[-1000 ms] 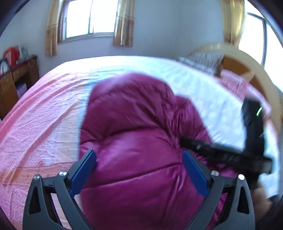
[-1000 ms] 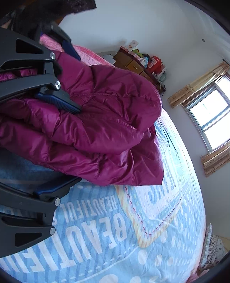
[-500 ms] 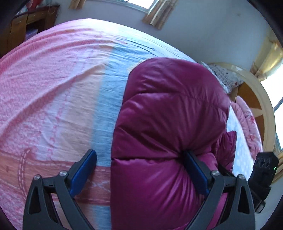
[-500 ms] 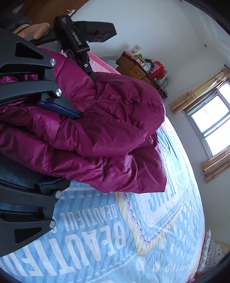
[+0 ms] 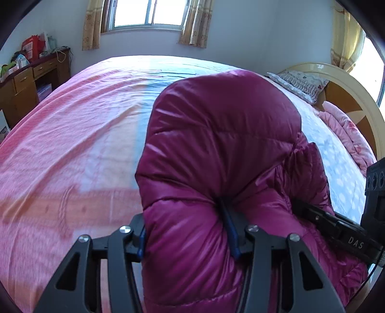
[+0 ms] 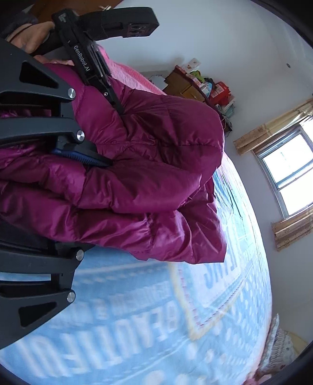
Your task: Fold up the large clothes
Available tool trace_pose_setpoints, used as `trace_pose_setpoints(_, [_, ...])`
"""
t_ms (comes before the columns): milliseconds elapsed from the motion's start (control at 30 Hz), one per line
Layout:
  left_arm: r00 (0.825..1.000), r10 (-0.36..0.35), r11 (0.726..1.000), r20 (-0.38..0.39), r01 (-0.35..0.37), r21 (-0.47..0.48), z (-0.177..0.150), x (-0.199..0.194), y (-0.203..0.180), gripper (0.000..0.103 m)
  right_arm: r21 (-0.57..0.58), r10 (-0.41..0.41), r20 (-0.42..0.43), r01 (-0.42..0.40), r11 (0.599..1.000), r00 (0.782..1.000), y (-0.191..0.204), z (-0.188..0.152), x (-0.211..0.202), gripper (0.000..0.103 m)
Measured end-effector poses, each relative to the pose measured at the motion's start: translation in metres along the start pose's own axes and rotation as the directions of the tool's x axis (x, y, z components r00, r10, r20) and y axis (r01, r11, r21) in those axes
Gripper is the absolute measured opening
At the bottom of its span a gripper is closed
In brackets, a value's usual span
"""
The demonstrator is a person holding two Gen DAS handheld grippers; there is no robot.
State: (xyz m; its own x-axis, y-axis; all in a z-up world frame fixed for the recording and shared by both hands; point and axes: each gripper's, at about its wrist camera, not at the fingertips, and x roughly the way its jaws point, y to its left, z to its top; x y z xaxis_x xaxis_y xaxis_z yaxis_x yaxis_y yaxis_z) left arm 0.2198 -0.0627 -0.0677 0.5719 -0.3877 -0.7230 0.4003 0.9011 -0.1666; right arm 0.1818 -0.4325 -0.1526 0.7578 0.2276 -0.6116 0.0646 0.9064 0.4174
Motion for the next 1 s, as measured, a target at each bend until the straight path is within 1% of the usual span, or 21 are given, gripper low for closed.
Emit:
trace_pose_setpoints(167, [1.000,0.015,1.000,0.019,-0.015,0.006,-0.021,-0.022,0.004,0.052,0.035,0.006,0.030,-0.007,0.999,1.000,0.011,-0.036,-0.022,0.046])
trace_pose_setpoints(333, [1.000,0.011,1.000,0.002,-0.011,-0.001,-0.031,-0.034,-0.001,0.052,0.066,0.018,0.048,-0.021,0.998,0.999,0.021,-0.069,-0.044,0.046])
trace_pose_setpoints(500, [1.000,0.016,1.000,0.008,-0.016,0.014,-0.047,-0.048,-0.008,0.053,0.054,0.019,0.059,-0.022,0.998,0.998,0.031,-0.098,-0.063,0.046])
trace_pose_setpoints(567, [1.000,0.019,1.000,0.016,-0.019,0.021,-0.050,-0.049,-0.008,0.053,0.042,0.016,0.057,-0.018,0.999,0.998,0.034,-0.103,-0.066,0.046])
trace_pose_setpoints(667, [0.999,0.023,1.000,0.024,-0.023,0.015,-0.052,-0.049,-0.010,0.053,0.047,0.016,0.050,-0.019,0.999,0.999,0.036,-0.100,-0.065,0.046])
trace_pose_setpoints(800, [1.000,0.015,1.000,0.018,-0.015,0.001,-0.058,-0.058,-0.006,0.052,0.050,0.007,0.011,-0.008,0.999,1.000,0.040,-0.089,-0.063,0.046])
trace_pose_setpoints(867, [1.000,0.013,1.000,0.019,-0.013,-0.007,-0.066,-0.067,-0.003,0.051,0.055,0.014,-0.007,-0.014,0.998,1.000,0.044,-0.092,-0.064,0.046])
trace_pose_setpoints(967, [0.999,0.027,0.999,0.025,-0.026,-0.019,-0.076,-0.082,0.002,0.049,0.077,0.058,-0.034,-0.055,0.996,0.998,0.053,-0.101,-0.066,0.046])
trace_pose_setpoints(1000, [0.999,0.033,0.999,0.025,-0.033,-0.024,-0.078,-0.085,0.004,0.048,0.095,0.093,-0.046,-0.088,0.992,0.995,0.056,-0.105,-0.065,0.046])
